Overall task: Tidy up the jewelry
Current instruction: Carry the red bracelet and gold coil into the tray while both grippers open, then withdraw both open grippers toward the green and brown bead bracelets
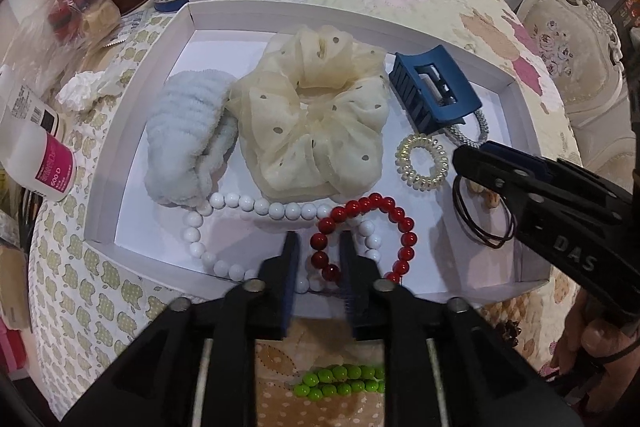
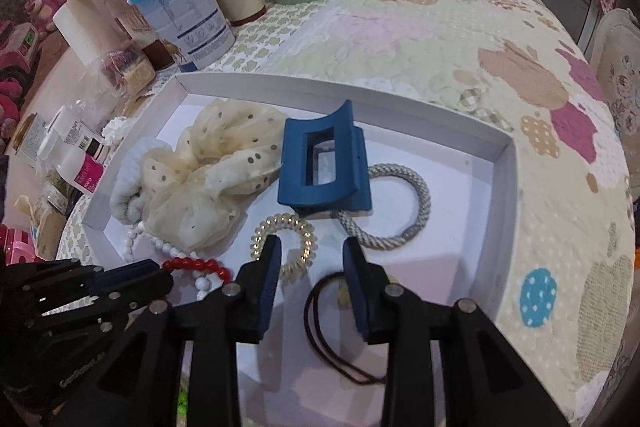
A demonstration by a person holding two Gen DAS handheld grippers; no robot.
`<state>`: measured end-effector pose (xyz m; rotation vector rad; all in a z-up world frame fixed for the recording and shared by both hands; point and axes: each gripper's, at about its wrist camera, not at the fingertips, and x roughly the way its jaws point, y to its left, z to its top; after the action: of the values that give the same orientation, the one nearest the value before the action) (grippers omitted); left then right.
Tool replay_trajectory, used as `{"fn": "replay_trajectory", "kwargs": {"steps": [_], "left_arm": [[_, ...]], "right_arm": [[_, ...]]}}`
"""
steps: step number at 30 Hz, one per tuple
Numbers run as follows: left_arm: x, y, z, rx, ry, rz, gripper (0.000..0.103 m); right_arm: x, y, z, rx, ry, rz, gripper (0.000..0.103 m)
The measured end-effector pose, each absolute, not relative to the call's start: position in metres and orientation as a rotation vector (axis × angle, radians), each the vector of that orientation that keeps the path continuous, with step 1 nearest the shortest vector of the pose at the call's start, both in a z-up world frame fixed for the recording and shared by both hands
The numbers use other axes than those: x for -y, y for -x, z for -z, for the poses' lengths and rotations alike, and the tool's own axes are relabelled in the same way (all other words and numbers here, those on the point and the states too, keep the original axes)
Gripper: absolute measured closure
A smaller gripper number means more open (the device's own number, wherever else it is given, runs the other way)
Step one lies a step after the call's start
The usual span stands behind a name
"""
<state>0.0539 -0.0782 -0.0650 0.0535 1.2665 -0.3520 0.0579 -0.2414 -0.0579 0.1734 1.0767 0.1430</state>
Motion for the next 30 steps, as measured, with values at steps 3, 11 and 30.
{"fn": "replay_trajectory", "kwargs": {"steps": [3,11,30], "left_arm": [[0.077,-0.049,0.061,-1.264,-0.047,0.369,0.084],[0.068,-0.034,0.043,-1.22,-0.05,0.353,0.084],[0.054,0.014,-0.014,-1.043,-0.1,0.333,0.084]], "right_arm": [[0.246,-0.047,0.048,-1.061,-0.179,-0.129,0.064],[0.256,-0.013,0.029,-1.033,-0.191,-0.094,0.06],[0.253,0.063,-0.03,-0.923,-0.174,-0.046,0.049]]}}
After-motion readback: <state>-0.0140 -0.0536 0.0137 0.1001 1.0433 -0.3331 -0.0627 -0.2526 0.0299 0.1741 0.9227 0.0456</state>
